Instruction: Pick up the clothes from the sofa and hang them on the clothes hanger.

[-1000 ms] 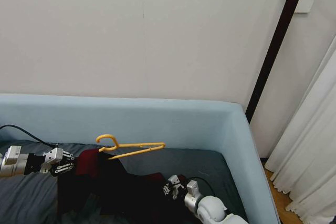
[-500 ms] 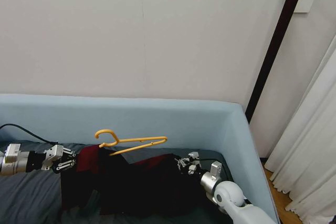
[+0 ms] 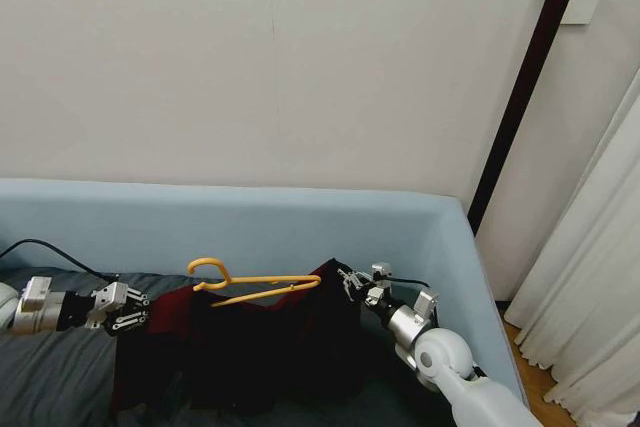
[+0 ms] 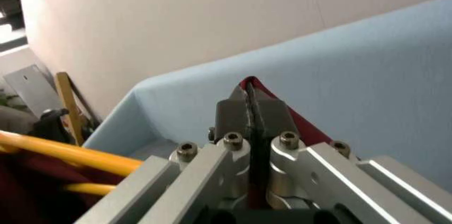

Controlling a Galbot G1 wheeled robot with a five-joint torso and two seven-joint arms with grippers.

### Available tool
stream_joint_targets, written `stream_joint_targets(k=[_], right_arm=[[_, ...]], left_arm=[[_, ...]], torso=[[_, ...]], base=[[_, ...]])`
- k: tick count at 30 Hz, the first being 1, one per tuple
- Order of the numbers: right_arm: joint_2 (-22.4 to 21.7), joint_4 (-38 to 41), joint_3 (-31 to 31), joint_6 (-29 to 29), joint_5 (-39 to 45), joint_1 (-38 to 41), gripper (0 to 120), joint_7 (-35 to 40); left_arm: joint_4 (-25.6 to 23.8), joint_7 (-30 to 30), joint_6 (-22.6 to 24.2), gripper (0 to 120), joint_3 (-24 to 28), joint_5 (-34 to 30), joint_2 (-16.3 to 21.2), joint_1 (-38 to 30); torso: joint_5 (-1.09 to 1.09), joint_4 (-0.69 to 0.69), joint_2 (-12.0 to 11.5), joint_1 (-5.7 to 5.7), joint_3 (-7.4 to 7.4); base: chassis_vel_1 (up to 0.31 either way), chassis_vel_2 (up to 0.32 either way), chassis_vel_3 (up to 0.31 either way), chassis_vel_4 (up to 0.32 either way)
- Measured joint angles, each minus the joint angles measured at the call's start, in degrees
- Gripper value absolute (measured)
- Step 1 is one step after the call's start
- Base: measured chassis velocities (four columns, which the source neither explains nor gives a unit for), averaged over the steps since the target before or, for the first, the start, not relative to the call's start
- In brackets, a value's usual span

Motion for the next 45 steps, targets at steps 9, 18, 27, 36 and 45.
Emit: stream_joint_targets(k=[9, 18, 27, 36, 45], right_arm=[[-0.6, 2.9, 0.2, 2.8, 1.3, -1.3, 0, -2.9], [-1.0, 3.7, 0.5, 3.5, 1.3, -1.6, 0, -5.6], [-1.1, 1.4, 0.5, 3.7, -0.7, -1.4, 0, -6.0], [-0.6, -1.1, 0.6, 4.1, -1.6, -0.6, 0, -6.1], [-0.8, -2.8, 0.9, 4.3, -2.2, -0.5, 0, -6.6]], left_arm=[[2.3, 0.1, 0.0, 1, 5.1, 2.7, -2.4, -4.9], [4.8, 0.0, -0.8, 1, 7.3, 3.6, -3.3, -7.7], [5.8, 0.8, -0.9, 1, 8.6, 2.4, -3.5, -9.9], [6.2, 1.3, -0.8, 1, 9.5, 1.1, -3.5, -11.1], [6.8, 1.6, -0.8, 1, 9.3, 1.1, -3.7, -11.2]], torso=[[0.00, 0.01, 0.0, 0.00, 0.00], [0.01, 0.01, 0.0, 0.00, 0.00], [0.01, 0.01, 0.0, 0.00, 0.00], [0.01, 0.01, 0.0, 0.00, 0.00], [0.01, 0.01, 0.0, 0.00, 0.00]], base=[[0.000, 0.000, 0.000, 0.000], [0.000, 0.000, 0.000, 0.000], [0.000, 0.000, 0.000, 0.000], [0.000, 0.000, 0.000, 0.000], [0.000, 0.000, 0.000, 0.000]])
